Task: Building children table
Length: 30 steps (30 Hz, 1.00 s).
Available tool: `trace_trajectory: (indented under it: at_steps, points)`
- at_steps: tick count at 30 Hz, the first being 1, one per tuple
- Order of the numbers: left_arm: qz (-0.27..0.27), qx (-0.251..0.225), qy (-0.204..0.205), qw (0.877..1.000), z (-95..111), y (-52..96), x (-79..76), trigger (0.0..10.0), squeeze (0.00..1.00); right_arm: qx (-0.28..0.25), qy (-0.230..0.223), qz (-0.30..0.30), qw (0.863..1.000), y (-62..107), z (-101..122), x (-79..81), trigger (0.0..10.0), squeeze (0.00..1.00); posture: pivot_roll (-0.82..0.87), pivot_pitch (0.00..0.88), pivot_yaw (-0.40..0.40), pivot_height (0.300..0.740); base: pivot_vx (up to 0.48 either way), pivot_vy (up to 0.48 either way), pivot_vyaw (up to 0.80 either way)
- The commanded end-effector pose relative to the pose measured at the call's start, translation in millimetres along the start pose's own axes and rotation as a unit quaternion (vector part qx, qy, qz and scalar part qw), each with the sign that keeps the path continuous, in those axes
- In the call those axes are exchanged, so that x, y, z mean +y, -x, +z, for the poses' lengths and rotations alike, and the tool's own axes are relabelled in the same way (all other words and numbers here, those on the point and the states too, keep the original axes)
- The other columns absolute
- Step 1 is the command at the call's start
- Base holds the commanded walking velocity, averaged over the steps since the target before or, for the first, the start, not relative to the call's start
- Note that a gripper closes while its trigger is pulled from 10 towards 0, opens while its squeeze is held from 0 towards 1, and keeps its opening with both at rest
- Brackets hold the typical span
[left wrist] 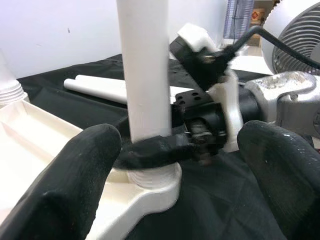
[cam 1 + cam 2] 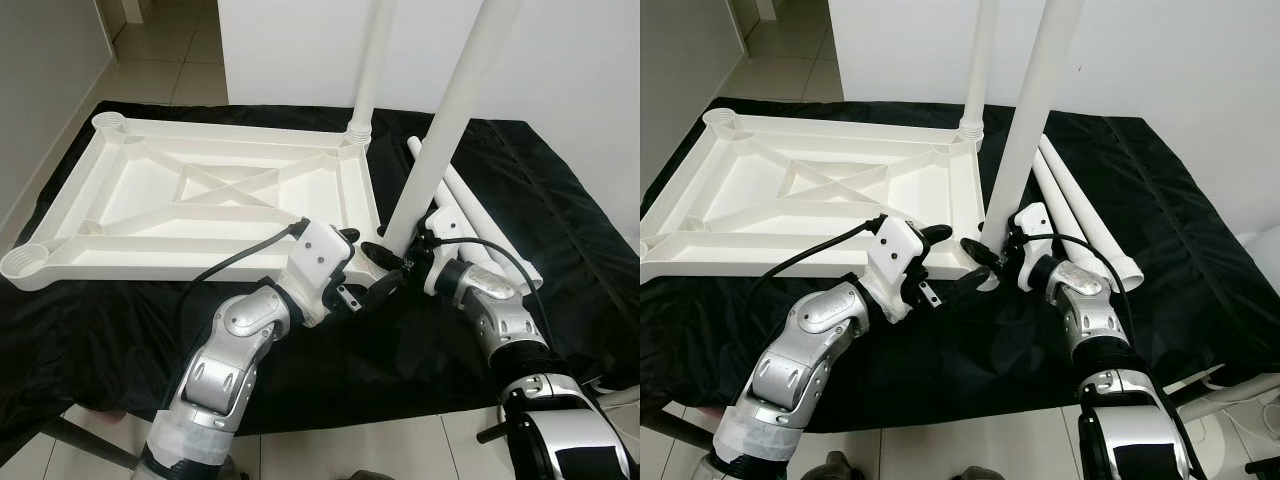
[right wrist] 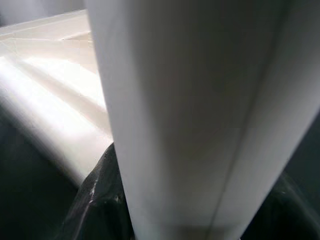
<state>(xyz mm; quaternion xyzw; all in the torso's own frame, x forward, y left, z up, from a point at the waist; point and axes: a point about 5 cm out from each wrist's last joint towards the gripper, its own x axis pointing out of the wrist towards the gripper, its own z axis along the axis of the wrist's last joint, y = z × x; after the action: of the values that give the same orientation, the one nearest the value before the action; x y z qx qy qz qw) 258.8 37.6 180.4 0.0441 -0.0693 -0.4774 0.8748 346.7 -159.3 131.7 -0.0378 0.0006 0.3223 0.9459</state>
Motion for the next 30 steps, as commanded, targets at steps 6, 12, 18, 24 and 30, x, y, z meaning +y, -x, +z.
trace_trajectory:
  at_steps: [6, 12, 18, 24, 30]
  points:
    - [0.044, 0.013, 0.014, 0.999, -4, -1.8, 2.3, 10.0, 0.0, 0.022, -0.016, -0.084, 0.996, -0.6, -7, 3.2, 10.0, 0.0, -0.03, 0.0, -0.071, 0.74, 0.0, 0.0, 0.0]
    - [0.039, 0.033, 0.025, 0.998, -8, -3.8, 1.7, 10.0, 0.0, 0.036, -0.045, -0.172, 0.983, -5.5, -16, 22.2, 10.0, 0.0, -0.02, 0.0, -0.069, 0.74, 0.0, 0.0, 0.0]
    - [0.084, 0.036, 0.013, 0.996, -8, -3.9, 12.4, 10.0, 0.0, 0.022, -0.086, -0.316, 0.945, -8.3, -10, 39.4, 10.0, 0.0, -0.02, 0.0, -0.075, 0.74, 0.0, 0.0, 0.0]
    - [0.138, 0.043, 0.009, 0.989, -9, -4.4, 26.1, 10.0, 0.0, -0.003, -0.105, -0.337, 0.936, -13.5, -1, 51.7, 10.0, 0.0, -0.02, 0.0, -0.069, 0.74, 0.0, 0.0, 0.0]
    - [0.162, 0.045, 0.004, 0.986, -8, -4.5, 34.4, 10.0, 0.0, -0.035, -0.104, -0.322, 0.94, -11.3, 8, 50.9, 10.0, 1.0, -0.03, 0.0, -0.067, 0.74, 0.0, 0.0, 0.0]
